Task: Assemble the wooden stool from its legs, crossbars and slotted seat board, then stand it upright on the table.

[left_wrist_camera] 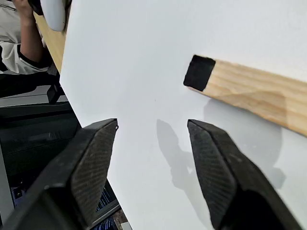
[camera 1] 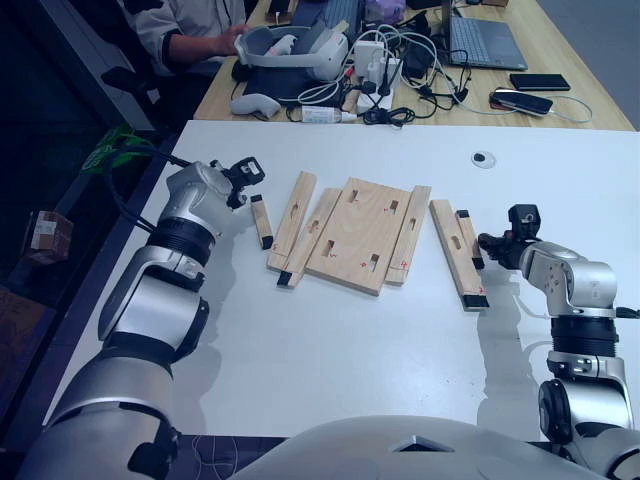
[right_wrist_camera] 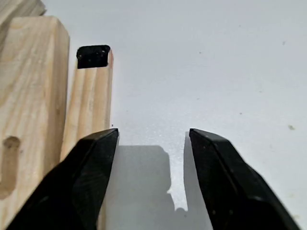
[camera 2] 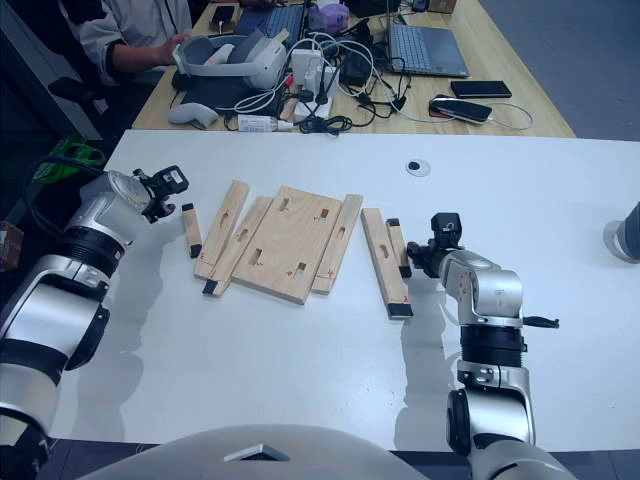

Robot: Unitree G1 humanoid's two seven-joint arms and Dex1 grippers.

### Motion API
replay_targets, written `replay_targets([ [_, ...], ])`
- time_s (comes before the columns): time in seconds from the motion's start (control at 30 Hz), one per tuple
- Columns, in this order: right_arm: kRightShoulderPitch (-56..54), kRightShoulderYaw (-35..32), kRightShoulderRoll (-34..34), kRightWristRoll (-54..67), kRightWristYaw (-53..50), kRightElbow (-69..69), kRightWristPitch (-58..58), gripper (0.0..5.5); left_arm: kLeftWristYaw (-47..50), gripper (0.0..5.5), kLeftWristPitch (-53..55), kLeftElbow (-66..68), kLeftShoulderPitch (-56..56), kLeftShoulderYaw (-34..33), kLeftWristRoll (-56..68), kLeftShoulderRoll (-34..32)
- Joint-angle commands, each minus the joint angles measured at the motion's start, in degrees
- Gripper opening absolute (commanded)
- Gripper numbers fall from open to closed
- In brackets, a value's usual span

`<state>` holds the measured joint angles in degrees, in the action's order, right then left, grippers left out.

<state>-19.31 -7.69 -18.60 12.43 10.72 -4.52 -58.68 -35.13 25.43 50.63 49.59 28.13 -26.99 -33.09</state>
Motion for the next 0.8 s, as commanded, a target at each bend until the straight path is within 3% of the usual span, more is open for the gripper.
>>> replay_targets([
  [0.03,-2.78,1.94,1.87,0.91,1.25,0.2,-1.02,2.8,-4.92,2.73,-0.06,-1.53,-2.17,0.77,0.1,1.36],
  [0.33,-7.26,3.09,4.21,0.3,1.58,-3.48,1.12,2.8,-14.63,2.73,7.85,-12.16,-7.16,-3.45,8.27,8.51],
  [0.6,-12.53,-1.0,-1.07,-0.58,2.84,-7.41,11.41,2.8,-17.31,2.73,16.36,-31.24,-12.91,-4.52,10.31,5.02],
  [0.7,-14.99,-5.11,1.7,2.36,2.04,-3.63,20.32,2.8,-5.58,2.73,15.24,-30.03,-9.44,-14.01,12.29,7.44],
  [0.8,-14.34,-4.73,4.95,-0.62,-3.65,0.83,29.47,2.8,10.57,2.73,8.18,-32.94,-5.92,-31.26,22.46,16.79],
])
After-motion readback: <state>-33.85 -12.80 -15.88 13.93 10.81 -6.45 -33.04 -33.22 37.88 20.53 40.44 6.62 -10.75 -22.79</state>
